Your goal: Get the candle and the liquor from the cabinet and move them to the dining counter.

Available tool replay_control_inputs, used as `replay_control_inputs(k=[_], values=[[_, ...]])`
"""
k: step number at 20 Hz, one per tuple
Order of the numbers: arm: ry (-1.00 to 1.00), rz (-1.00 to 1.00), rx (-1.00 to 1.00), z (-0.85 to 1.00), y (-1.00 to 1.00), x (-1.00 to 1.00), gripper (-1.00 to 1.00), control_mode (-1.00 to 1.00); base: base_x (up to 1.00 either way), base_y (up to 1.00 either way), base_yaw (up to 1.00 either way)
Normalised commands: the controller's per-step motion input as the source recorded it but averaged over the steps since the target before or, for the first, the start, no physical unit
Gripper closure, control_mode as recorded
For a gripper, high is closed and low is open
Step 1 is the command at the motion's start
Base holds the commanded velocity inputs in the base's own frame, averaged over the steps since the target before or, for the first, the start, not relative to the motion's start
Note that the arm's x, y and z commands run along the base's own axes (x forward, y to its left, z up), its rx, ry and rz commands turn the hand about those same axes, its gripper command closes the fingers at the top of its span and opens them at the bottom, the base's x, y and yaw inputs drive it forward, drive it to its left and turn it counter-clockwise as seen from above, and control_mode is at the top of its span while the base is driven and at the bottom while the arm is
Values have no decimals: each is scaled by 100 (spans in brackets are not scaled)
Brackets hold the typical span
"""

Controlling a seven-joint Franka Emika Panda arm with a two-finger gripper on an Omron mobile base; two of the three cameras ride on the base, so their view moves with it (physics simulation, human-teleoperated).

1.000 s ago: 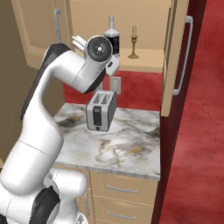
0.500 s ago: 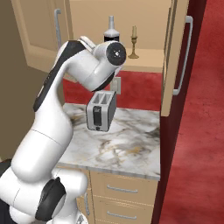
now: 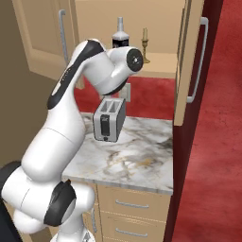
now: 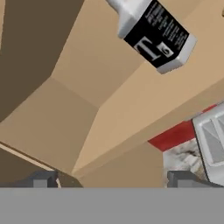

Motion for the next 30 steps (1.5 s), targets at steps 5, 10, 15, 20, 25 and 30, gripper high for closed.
replay_control_inputs(k=[5, 10, 15, 20, 25, 30], values=[[11, 11, 7, 0, 26, 19, -100, -100, 0, 0, 0], [17, 12, 3, 0, 31, 12, -100, -100, 0, 0, 0], [16, 15, 2, 0, 45, 0, -100, -100, 0, 0, 0], [7, 17, 1, 0, 53, -26, -100, -100, 0, 0, 0], [0, 15, 0, -2, 54, -61, -100, -100, 0, 0, 0], [0, 12, 0, -2, 63, -55, -100, -100, 0, 0, 0]])
